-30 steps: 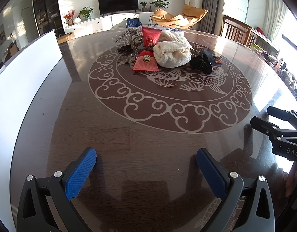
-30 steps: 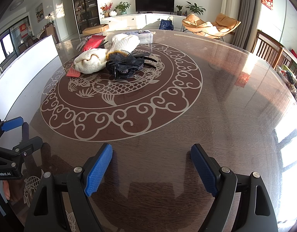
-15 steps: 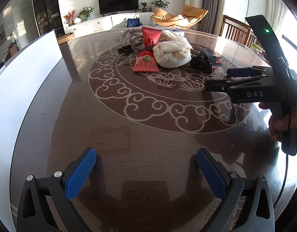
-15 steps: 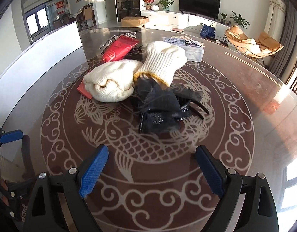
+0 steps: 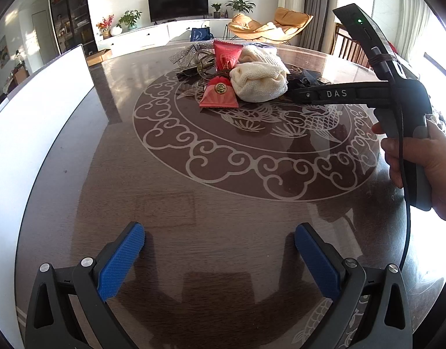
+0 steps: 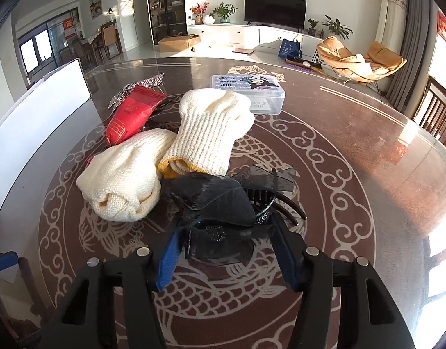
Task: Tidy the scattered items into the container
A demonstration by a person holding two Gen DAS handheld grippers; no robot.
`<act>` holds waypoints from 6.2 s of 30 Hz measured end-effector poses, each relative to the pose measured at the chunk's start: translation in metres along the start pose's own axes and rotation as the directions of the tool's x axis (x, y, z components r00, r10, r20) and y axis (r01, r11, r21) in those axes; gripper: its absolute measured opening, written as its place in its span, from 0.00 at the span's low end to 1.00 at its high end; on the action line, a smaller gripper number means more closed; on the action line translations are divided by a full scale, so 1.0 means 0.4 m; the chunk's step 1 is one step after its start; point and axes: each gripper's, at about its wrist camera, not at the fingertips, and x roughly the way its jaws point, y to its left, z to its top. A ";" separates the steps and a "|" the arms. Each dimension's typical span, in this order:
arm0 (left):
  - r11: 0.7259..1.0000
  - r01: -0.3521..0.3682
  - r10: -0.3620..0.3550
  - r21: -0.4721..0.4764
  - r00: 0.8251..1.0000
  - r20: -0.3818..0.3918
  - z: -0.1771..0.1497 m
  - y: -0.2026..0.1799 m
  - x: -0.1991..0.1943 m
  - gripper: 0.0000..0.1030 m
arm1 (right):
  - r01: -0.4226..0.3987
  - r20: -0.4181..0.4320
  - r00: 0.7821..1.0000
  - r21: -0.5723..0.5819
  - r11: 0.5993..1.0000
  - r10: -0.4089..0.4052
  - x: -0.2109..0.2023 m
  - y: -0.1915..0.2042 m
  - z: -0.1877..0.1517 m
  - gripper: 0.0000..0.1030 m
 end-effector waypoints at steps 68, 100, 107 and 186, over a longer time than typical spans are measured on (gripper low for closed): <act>0.999 0.027 -0.027 0.042 1.000 -0.008 0.051 0.031 0.037 1.00 | 0.016 -0.022 1.000 -0.008 1.000 -0.017 -0.187 -0.001 -0.234 0.80; 0.999 0.027 -0.027 0.042 1.000 -0.008 0.050 0.031 0.039 1.00 | 0.017 -0.022 1.000 -0.008 1.000 -0.017 -0.187 -0.002 -0.233 0.81; 0.999 0.027 -0.027 0.042 1.000 -0.008 0.050 0.031 0.039 1.00 | 0.017 -0.022 1.000 -0.008 1.000 -0.017 -0.187 -0.002 -0.233 0.81; 0.999 0.028 -0.027 0.042 1.000 -0.007 0.049 0.032 0.039 1.00 | 0.006 -0.036 0.999 0.186 0.983 0.001 -0.280 -0.100 -0.322 0.81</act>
